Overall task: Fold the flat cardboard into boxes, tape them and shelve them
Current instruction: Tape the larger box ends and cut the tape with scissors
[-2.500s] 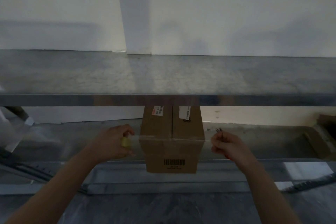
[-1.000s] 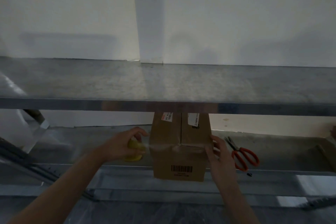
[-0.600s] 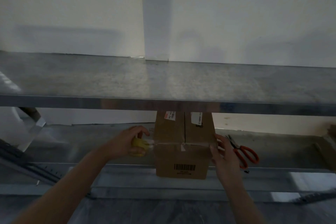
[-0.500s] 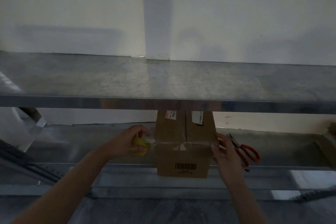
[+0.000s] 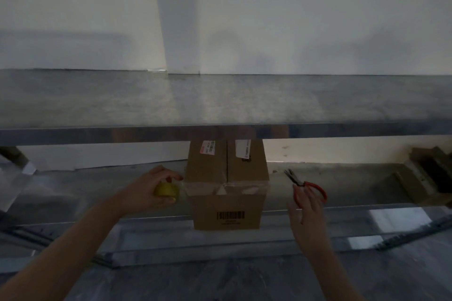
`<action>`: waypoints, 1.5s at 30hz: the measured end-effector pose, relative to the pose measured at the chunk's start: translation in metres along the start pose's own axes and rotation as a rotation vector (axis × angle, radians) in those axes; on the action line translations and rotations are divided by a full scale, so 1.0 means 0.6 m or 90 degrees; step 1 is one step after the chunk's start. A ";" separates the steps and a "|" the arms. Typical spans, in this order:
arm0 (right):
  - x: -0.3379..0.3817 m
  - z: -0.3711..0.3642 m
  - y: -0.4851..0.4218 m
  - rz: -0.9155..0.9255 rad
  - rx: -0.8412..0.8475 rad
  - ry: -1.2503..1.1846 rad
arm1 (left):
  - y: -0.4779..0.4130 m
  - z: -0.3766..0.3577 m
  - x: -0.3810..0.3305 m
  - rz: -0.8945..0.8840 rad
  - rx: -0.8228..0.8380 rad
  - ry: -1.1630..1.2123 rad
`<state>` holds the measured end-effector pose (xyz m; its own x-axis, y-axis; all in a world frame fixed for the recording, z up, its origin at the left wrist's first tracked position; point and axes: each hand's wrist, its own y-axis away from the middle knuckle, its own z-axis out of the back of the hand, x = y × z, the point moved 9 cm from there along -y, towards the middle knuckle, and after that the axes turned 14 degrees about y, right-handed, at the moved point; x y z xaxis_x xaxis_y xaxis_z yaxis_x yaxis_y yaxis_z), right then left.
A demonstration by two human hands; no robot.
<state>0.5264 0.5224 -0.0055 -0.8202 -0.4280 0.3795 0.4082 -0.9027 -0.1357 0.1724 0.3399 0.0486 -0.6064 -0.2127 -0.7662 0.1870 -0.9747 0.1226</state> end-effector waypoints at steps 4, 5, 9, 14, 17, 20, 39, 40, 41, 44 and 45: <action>-0.108 -0.033 -0.048 -0.010 0.066 0.183 | 0.005 -0.006 0.005 0.025 -0.016 0.010; -0.130 -0.049 -0.064 -0.019 0.106 0.210 | 0.006 -0.007 0.006 0.034 -0.025 0.016; -0.176 -0.102 -0.114 -0.010 0.197 0.292 | 0.011 -0.006 0.010 0.061 -0.081 0.039; -0.202 -0.146 -0.141 0.011 0.241 0.316 | 0.015 -0.006 0.015 0.086 -0.136 0.023; -0.203 -0.143 -0.156 -0.006 0.201 0.320 | 0.014 -0.009 0.020 0.097 -0.153 0.023; -0.198 -0.137 -0.168 -0.041 0.176 0.362 | 0.015 -0.007 0.021 0.108 -0.154 0.013; 0.007 -0.010 0.230 -0.269 0.026 -0.100 | -0.005 0.009 0.008 0.012 0.043 0.037; 0.040 -0.019 0.260 -0.280 0.043 -0.140 | -0.004 0.011 0.008 0.005 0.049 0.039; 0.076 -0.029 0.284 -0.288 0.058 -0.173 | -0.004 0.012 0.008 0.006 0.054 0.043; 0.176 -0.062 0.322 -0.286 0.069 -0.255 | -0.005 0.014 0.008 0.014 0.066 0.061; 0.208 -0.079 0.325 -0.275 0.097 -0.291 | -0.005 0.014 0.006 0.012 0.068 0.064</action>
<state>0.4846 0.2908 -0.0279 -0.6834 0.0652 0.7272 0.1586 -0.9590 0.2350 0.1635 0.3414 0.0508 -0.5220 -0.2286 -0.8217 0.1116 -0.9734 0.1999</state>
